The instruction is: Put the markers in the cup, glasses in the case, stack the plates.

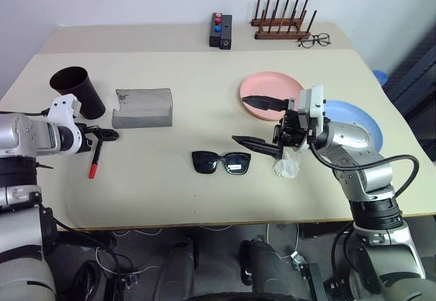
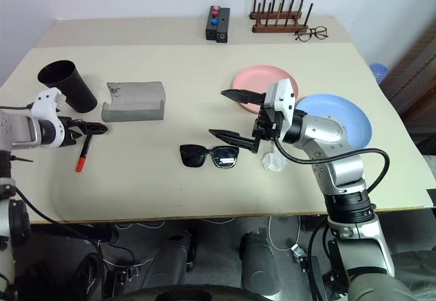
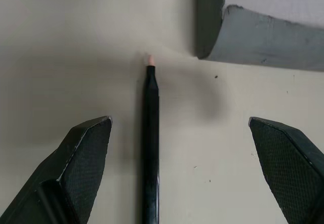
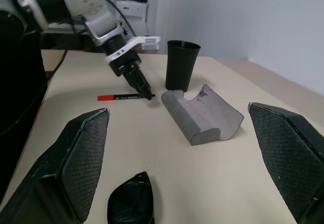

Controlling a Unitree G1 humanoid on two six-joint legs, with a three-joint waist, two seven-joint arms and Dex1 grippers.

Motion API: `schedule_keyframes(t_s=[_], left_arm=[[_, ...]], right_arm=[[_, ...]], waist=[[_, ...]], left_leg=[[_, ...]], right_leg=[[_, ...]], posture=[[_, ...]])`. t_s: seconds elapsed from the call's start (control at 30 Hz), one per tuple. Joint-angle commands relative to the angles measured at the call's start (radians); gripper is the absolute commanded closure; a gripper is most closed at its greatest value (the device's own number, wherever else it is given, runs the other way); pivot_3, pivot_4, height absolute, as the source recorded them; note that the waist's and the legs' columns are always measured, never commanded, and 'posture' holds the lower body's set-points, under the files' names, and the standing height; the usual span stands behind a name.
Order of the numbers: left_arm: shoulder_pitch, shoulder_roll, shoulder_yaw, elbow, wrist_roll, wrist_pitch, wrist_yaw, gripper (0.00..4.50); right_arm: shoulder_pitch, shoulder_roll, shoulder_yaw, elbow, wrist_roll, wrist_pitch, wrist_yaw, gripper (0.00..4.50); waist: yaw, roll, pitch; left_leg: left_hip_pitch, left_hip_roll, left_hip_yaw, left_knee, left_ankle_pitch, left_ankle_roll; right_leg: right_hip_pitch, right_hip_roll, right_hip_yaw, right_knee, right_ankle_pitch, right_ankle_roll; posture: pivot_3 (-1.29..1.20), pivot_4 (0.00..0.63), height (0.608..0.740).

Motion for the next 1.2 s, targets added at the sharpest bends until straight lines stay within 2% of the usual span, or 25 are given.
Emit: schedule_keyframes(t_s=[0.03,0.2,0.3,0.47,0.73,0.83,1.07,1.2], left_arm=[[-0.117,0.052,-0.140,0.156,0.077,-0.063,-0.141,0.01],[-0.241,0.073,-0.338,0.360,0.201,-0.182,-0.367,0.01],[-0.307,0.059,-0.413,0.477,0.276,-0.241,-0.473,0.01],[-0.367,0.015,-0.449,0.623,0.373,-0.338,-0.534,0.01],[-0.380,-0.025,-0.431,0.700,0.461,-0.405,-0.562,0.01],[-0.363,-0.032,-0.419,0.704,0.475,-0.418,-0.557,0.88],[-0.364,-0.039,-0.377,0.710,0.491,-0.419,-0.542,4.43],[-0.363,-0.033,-0.366,0.706,0.500,-0.409,-0.551,4.47]], right_arm=[[-0.007,0.000,-0.014,-0.019,0.000,-0.014,-0.010,0.00],[-0.002,-0.003,-0.018,-0.020,-0.002,-0.015,-0.019,0.00],[0.005,-0.003,-0.020,-0.030,0.001,-0.012,-0.027,0.00],[0.005,-0.002,-0.016,-0.035,-0.001,-0.012,-0.040,0.00],[0.008,-0.003,-0.019,-0.046,-0.001,-0.011,-0.063,0.00],[0.009,-0.004,-0.020,-0.047,-0.002,-0.011,-0.071,0.00],[-0.003,0.000,-0.017,-0.035,-0.008,-0.018,-0.081,0.00],[-0.011,0.003,-0.016,-0.027,-0.011,-0.021,-0.080,0.00]], waist=[[0.000,0.000,0.000],[-0.002,0.000,0.000],[-0.002,0.000,0.000],[-0.001,0.000,0.000],[0.000,0.000,0.000],[0.000,0.000,0.000],[0.001,0.000,0.000],[0.000,0.000,0.000]], left_leg=[[0.000,0.000,0.000,0.000,0.000,0.000],[0.000,0.000,0.000,-0.001,0.000,0.000],[-0.001,0.000,0.000,-0.001,0.000,0.000],[-0.001,0.000,0.000,-0.001,0.000,0.000],[-0.001,0.000,0.000,0.000,0.000,0.000],[-0.001,0.000,0.000,0.000,0.000,0.000],[-0.001,0.000,0.000,0.000,0.000,0.000],[-0.001,0.000,0.000,0.000,0.000,0.000]], right_leg=[[0.000,0.000,0.000,0.000,0.000,0.000],[0.000,0.000,0.000,-0.001,0.000,0.001],[-0.001,0.000,0.000,-0.001,-0.001,0.001],[-0.001,0.000,0.000,-0.002,-0.002,0.003],[-0.001,0.000,0.000,-0.002,-0.002,0.003],[-0.001,0.000,0.000,-0.001,-0.002,0.003],[-0.001,0.000,0.000,-0.001,-0.001,0.004],[-0.001,0.000,0.000,-0.001,-0.001,0.004]], posture=[[0.00,0.150,0.740],[0.00,0.150,0.740],[0.00,0.150,0.740],[0.00,0.150,0.740],[0.00,0.150,0.740],[0.00,0.150,0.740],[0.00,0.150,0.740],[0.00,0.150,0.740]])
